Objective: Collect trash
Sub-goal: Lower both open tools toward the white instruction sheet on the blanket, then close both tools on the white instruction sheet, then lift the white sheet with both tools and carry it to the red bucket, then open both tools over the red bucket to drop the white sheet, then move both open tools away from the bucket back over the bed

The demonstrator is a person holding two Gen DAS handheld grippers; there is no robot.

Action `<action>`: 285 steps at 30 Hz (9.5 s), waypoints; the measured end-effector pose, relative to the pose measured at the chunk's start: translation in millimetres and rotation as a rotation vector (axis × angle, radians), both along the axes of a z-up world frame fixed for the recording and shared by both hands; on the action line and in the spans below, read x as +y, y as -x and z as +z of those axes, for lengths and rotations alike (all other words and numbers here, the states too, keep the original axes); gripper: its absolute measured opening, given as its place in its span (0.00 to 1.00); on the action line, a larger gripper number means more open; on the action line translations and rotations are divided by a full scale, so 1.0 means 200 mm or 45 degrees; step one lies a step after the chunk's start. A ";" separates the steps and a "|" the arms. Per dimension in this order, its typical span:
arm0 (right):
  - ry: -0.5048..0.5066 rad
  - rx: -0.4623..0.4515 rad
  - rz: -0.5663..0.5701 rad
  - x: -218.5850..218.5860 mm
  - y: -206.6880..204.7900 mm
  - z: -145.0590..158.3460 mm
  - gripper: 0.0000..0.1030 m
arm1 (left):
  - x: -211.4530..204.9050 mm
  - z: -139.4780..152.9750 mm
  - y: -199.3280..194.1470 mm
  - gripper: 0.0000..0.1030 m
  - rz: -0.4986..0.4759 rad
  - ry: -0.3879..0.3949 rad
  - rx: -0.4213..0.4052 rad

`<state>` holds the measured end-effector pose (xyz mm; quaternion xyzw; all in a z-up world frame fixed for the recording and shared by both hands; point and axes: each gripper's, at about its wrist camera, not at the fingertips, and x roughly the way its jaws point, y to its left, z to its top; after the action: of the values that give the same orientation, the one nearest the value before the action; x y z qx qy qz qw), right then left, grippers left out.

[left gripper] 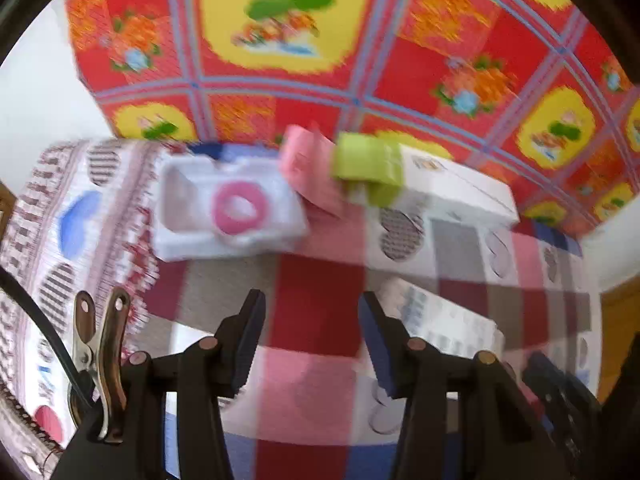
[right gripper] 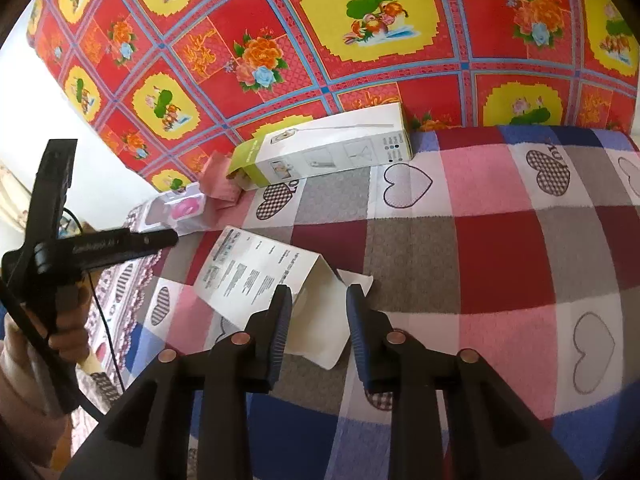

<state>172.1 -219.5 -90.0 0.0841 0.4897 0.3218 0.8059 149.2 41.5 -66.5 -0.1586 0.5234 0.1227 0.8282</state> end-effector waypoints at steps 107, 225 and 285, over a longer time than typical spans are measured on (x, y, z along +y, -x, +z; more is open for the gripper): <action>0.116 0.109 -0.673 -0.64 0.70 -0.02 0.19 | -0.95 -0.04 0.33 0.58 -0.923 0.164 -0.034; 0.117 0.450 -1.636 -2.63 1.95 -0.79 0.21 | -3.58 -0.85 1.18 0.55 -2.008 0.011 0.197; 0.133 -0.099 -0.804 -1.10 1.01 0.18 0.21 | -1.66 0.11 0.57 0.55 -1.006 0.012 -0.163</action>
<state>-30.8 -438.5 -54.9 0.1781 0.4242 0.0332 0.8872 35.4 -290.9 -45.5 0.0439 0.4921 -0.2177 0.8418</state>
